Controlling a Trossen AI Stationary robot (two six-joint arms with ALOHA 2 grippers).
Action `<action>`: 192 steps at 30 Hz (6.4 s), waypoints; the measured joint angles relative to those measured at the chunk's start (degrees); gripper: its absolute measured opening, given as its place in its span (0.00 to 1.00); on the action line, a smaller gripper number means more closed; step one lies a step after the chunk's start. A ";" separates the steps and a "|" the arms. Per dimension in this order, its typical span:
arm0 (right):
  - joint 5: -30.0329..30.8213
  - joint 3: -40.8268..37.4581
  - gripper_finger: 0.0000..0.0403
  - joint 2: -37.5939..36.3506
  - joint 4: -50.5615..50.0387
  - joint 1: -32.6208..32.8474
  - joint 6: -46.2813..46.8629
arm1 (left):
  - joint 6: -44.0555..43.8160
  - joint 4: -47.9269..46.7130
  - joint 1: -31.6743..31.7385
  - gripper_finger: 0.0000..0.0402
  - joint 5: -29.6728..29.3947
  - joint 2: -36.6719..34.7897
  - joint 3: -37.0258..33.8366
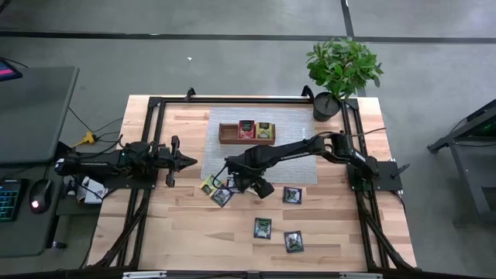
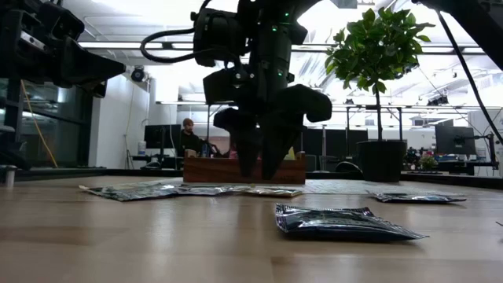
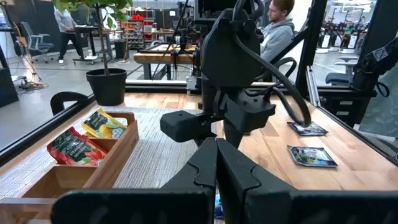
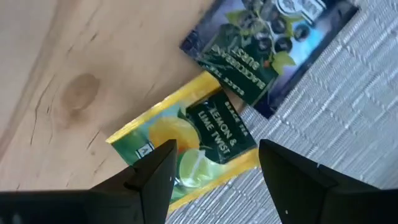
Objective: Pick & Place Tea
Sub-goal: Put the yellow tea bag into the right section of the wooden organizer
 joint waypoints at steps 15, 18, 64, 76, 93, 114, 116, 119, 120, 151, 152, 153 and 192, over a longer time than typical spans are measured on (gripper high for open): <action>-0.38 0.04 0.56 2.29 2.90 0.13 -9.49 | 0.00 0.00 -0.01 0.00 -0.02 0.01 0.00; -0.46 0.07 0.56 2.38 3.04 0.09 -8.82 | 0.00 -0.02 0.00 0.00 -0.01 0.01 0.01; -2.79 0.18 0.00 2.31 0.73 -1.34 13.71 | 0.00 0.00 -0.01 0.00 0.00 0.01 0.00; 3.21 0.44 0.00 -4.73 -1.02 1.40 21.71 | 0.00 0.00 0.01 0.00 0.00 0.01 0.02; 16.55 0.57 0.00 -15.72 -4.93 -5.03 23.07 | 0.00 -0.01 -0.01 0.00 0.00 0.01 0.01; 0.30 0.28 0.32 -6.53 5.96 -9.64 5.06 | 0.00 -0.01 -0.01 0.00 0.00 0.00 0.01; 0.66 0.28 0.40 -5.40 6.14 -9.75 4.11 | 0.00 0.00 0.00 0.00 -0.01 0.00 0.01; 1.39 0.26 0.50 -4.45 6.35 -9.42 0.96 | 0.00 0.00 -0.01 0.00 0.00 -0.01 0.00; 2.17 0.27 0.52 -4.19 6.51 -9.20 0.17 | 0.00 0.00 0.01 0.00 0.00 0.01 0.00; -3.46 0.31 0.55 2.62 13.32 -10.91 -3.16 | 0.00 -0.02 -0.01 0.00 0.02 0.01 0.00; -3.54 0.31 0.55 3.11 13.24 -10.91 -3.32 | 0.00 -0.01 0.00 0.00 0.02 0.00 0.00; -3.69 0.31 0.55 3.40 13.36 -10.91 -3.41 | 0.00 0.00 0.00 0.00 0.02 0.01 0.01; -6.84 0.47 0.01 4.26 10.63 -11.89 0.99 | 0.00 -0.01 -0.01 0.00 0.00 0.00 0.00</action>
